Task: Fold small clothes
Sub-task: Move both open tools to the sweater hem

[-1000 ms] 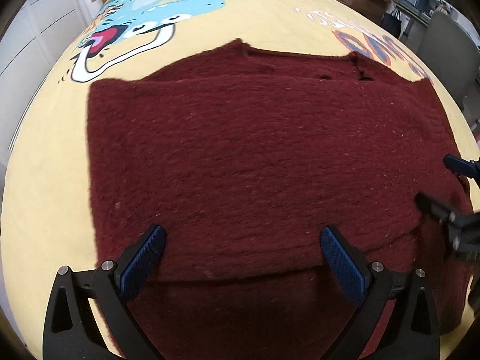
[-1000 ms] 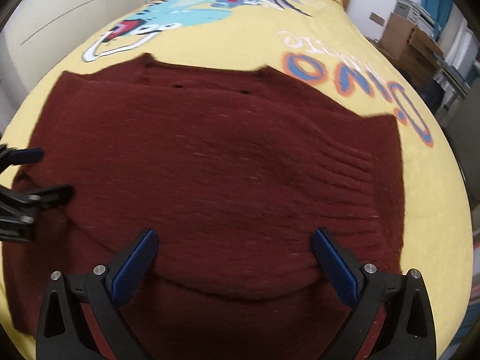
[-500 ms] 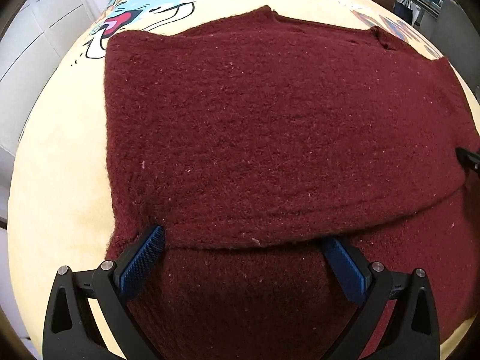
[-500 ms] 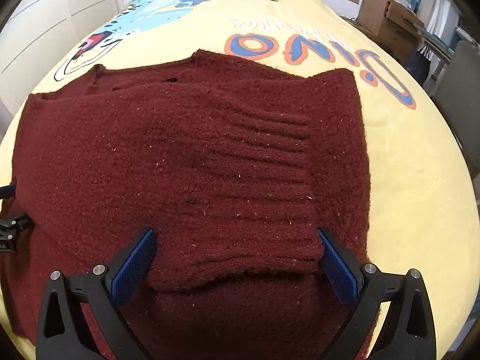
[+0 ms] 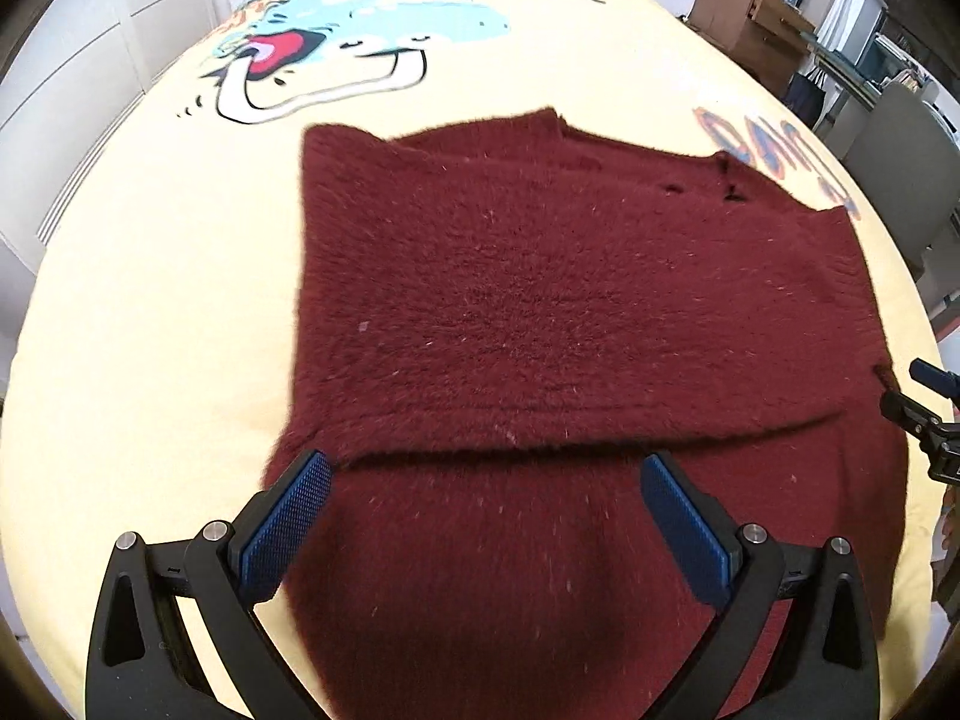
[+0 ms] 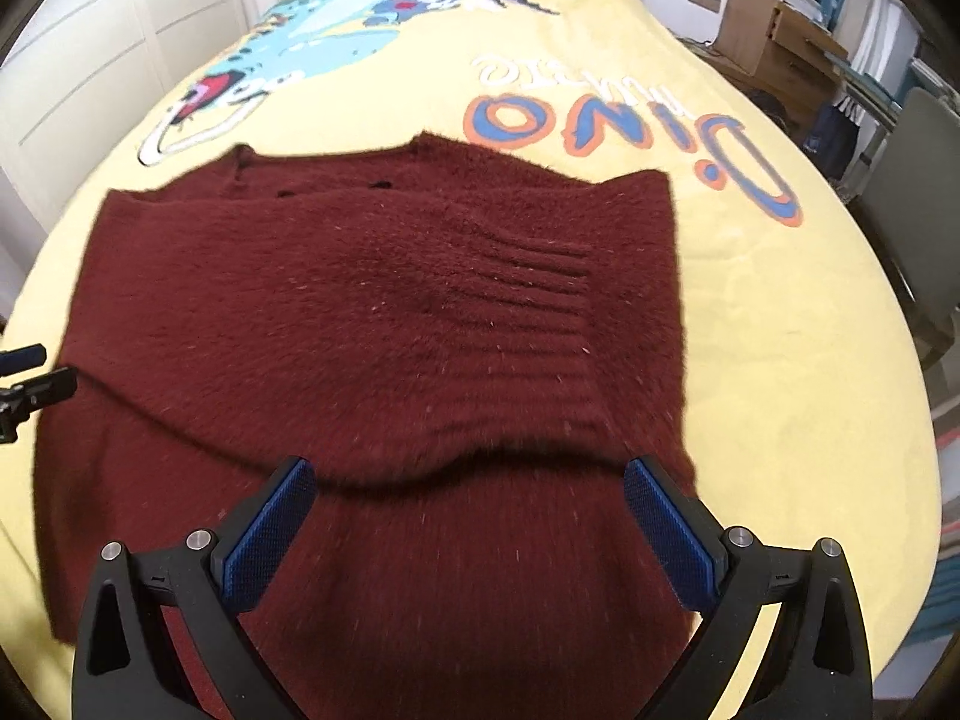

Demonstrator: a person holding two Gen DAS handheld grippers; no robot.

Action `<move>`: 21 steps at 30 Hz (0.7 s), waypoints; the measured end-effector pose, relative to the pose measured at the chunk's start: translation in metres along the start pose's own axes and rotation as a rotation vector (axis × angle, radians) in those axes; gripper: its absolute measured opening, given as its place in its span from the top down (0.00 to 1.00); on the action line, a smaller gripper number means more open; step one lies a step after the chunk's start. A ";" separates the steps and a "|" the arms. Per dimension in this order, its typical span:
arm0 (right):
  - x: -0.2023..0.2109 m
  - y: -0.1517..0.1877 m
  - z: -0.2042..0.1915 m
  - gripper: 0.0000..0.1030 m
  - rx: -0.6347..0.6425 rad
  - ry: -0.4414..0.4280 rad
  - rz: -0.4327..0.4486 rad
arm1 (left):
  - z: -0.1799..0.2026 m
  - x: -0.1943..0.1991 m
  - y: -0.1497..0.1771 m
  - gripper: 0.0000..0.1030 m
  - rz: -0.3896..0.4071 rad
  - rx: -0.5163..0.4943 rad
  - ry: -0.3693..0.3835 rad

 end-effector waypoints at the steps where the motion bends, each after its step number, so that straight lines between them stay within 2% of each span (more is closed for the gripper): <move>1: 0.007 0.003 0.001 0.01 -0.007 -0.002 0.006 | -0.001 0.005 0.003 0.01 -0.001 -0.003 -0.002; 5: 0.033 0.024 0.005 0.01 -0.034 -0.014 0.018 | -0.001 0.021 0.023 0.01 -0.022 -0.029 -0.001; 10: 0.048 0.055 0.010 0.01 -0.070 -0.030 0.005 | -0.002 0.021 0.055 0.01 -0.066 -0.029 -0.002; 21: 0.051 0.146 0.027 0.01 -0.162 -0.033 -0.111 | -0.014 0.031 0.123 0.01 -0.168 0.009 0.031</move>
Point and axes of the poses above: each gripper's, at about its wrist camera, not at the fingertips, and x roughly against the way its jaws point, z to its right, y to its underside, the point moved 7 cm from there along -x, roughly the way its jaws point, and after that the axes turned 1 degree about -z, right-handed, at the moved point
